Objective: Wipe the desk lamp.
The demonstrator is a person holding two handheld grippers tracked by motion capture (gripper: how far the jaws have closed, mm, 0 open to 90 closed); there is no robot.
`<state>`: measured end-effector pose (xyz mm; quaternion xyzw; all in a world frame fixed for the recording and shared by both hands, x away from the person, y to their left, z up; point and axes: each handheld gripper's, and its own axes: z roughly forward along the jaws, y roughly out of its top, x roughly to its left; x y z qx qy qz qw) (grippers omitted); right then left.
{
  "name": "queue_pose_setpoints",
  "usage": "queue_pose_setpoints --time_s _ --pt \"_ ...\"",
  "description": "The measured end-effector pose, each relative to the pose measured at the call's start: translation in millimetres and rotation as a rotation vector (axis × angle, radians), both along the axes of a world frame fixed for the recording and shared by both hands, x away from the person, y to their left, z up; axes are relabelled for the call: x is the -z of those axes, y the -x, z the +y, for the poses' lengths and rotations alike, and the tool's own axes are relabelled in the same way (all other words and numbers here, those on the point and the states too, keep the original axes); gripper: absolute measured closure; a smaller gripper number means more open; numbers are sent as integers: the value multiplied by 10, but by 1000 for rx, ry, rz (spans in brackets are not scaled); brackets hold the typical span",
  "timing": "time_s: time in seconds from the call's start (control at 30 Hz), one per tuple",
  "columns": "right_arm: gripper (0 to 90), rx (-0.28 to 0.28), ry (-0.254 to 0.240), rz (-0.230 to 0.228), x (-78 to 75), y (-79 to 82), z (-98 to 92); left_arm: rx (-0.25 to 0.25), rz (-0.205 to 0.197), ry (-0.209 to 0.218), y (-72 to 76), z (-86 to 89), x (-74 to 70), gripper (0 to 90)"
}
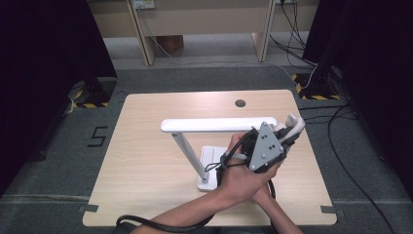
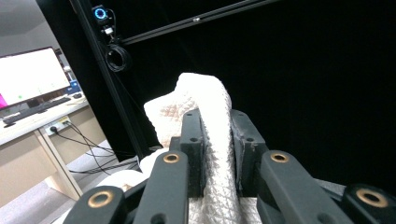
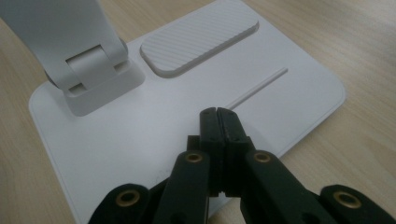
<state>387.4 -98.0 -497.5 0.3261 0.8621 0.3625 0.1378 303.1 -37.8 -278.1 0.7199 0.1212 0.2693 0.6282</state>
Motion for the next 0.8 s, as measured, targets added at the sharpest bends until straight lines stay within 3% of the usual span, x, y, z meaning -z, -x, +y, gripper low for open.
queue_pose_setpoints --time_s 0.17,0.57,0.8 --pt "900 0 -4 1 2 12 1 -1 -7 8 97 175 32 776" --pt "900 0 0 6 -5 8 3 -29 15 60 322 1038 120 777" --pt "900 1 -1 2 -2 8 4 -114 38 97 375 1592 242 777"
